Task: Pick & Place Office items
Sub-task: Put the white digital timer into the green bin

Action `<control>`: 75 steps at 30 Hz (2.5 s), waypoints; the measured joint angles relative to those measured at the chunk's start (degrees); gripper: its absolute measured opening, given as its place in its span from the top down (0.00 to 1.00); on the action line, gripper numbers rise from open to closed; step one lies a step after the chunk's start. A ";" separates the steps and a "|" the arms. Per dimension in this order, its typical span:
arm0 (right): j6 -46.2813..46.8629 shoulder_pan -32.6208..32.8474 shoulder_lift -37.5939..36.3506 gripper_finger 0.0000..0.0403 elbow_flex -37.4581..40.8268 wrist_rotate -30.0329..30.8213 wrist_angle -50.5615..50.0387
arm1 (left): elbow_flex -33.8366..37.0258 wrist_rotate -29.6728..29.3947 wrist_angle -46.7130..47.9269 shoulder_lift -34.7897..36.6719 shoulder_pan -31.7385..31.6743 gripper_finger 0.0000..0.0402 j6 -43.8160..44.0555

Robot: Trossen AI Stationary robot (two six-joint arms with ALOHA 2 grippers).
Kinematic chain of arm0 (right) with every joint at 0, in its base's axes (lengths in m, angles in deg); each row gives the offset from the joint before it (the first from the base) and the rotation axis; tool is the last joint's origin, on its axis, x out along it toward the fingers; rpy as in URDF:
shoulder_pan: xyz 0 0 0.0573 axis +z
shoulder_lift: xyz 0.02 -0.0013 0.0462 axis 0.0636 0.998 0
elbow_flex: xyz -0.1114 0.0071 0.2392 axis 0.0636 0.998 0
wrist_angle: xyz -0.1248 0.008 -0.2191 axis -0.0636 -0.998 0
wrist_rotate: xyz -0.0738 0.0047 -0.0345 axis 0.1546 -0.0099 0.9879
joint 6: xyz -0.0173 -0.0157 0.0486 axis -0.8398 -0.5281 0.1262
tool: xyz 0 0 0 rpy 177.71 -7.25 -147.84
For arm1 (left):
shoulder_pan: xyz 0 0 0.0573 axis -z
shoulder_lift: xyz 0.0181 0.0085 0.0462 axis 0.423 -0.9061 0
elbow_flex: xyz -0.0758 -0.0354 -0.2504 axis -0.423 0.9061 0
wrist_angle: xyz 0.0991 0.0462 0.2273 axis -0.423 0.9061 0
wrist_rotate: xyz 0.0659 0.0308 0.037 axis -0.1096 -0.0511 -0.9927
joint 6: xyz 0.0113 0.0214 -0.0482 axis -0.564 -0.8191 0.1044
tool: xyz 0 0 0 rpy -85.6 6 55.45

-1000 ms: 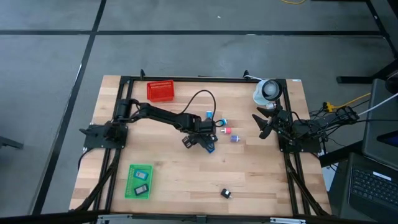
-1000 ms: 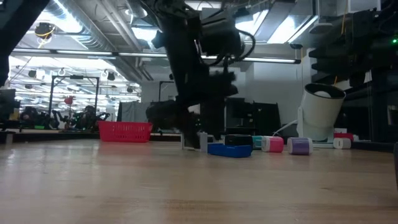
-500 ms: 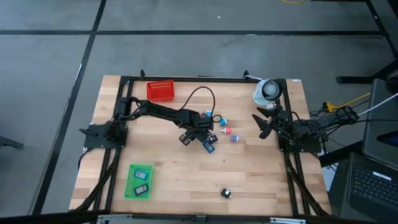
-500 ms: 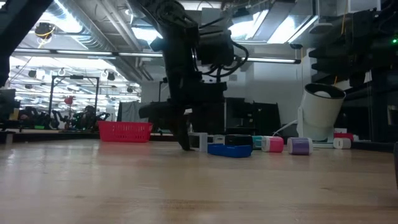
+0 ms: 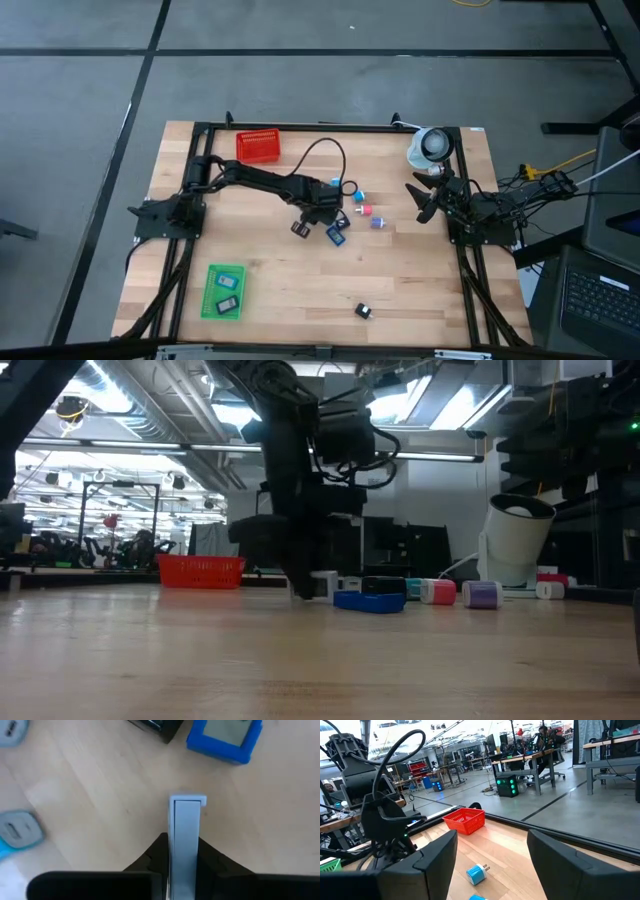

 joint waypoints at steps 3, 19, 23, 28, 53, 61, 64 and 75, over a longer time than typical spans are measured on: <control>0.00 0.02 0.00 0.39 0.00 0.00 -0.03 | 0.07 4.05 2.13 0.62 -0.01 0.90 3.58; 0.39 0.01 0.00 0.39 0.00 -0.72 -1.60 | 0.46 11.25 -3.76 24.37 1.32 0.89 17.73; 0.70 0.00 0.02 0.39 0.00 -1.27 -1.68 | 1.56 10.84 -9.85 31.86 3.52 0.89 21.26; 0.89 0.01 0.01 0.39 0.00 -1.29 -1.69 | 5.81 4.53 -17.95 40.57 8.57 0.89 23.45; 1.96 0.01 0.02 0.39 0.00 -1.44 -2.07 | 55.26 -54.06 -55.61 58.70 50.30 0.89 47.78; 2.84 0.02 0.02 0.39 0.00 -1.42 -3.61 | 59.05 -63.06 -53.92 57.16 64.88 0.89 62.07; 3.15 0.01 0.02 0.39 0.00 -1.42 -4.31 | 59.98 -65.20 -53.89 54.64 68.74 0.89 67.20; 8.74 0.00 0.00 0.39 0.00 -1.25 -6.62 | 61.03 -67.99 -52.56 40.44 76.93 0.89 87.74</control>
